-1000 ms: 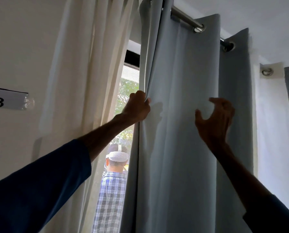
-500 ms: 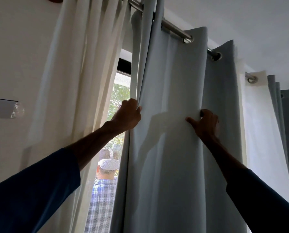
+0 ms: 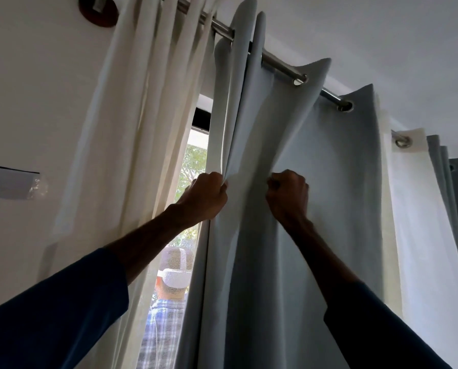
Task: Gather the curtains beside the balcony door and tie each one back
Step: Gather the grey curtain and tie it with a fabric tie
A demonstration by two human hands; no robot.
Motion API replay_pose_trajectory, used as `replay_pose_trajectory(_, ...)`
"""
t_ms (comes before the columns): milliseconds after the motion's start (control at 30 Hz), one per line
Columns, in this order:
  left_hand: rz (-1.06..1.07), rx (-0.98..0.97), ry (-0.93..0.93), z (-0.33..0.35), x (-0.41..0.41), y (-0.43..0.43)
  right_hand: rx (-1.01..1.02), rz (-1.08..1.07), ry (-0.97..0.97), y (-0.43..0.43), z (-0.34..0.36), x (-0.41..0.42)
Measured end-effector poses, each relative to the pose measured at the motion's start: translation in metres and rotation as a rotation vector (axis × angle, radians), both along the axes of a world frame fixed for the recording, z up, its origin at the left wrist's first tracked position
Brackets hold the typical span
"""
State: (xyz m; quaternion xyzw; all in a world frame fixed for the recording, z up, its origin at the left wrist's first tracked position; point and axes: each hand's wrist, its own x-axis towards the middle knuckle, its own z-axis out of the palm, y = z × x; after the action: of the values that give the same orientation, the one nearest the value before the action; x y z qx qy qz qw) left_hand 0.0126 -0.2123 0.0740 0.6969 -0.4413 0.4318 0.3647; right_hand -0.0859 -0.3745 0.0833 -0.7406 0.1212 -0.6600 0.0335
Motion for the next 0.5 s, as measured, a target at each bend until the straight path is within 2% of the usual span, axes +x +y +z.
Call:
replay_pose_trajectory(133, -0.040, 0.061, 0.021, 0.002, 0.004, 0.001, -0.167, 0.070, 0.009, 0.045, 0.005, 0.021)
replay_pose_trajectory(267, 0.043, 0.128, 0.024, 0.005, 0.004, 0.005, -0.271, 0.163, -0.045, 0.076, 0.005, 0.030)
replay_pose_trajectory(500, -0.060, -0.128, -0.071, -0.017, 0.001, 0.006, -0.094, 0.251, -0.082, 0.053, -0.034, 0.034)
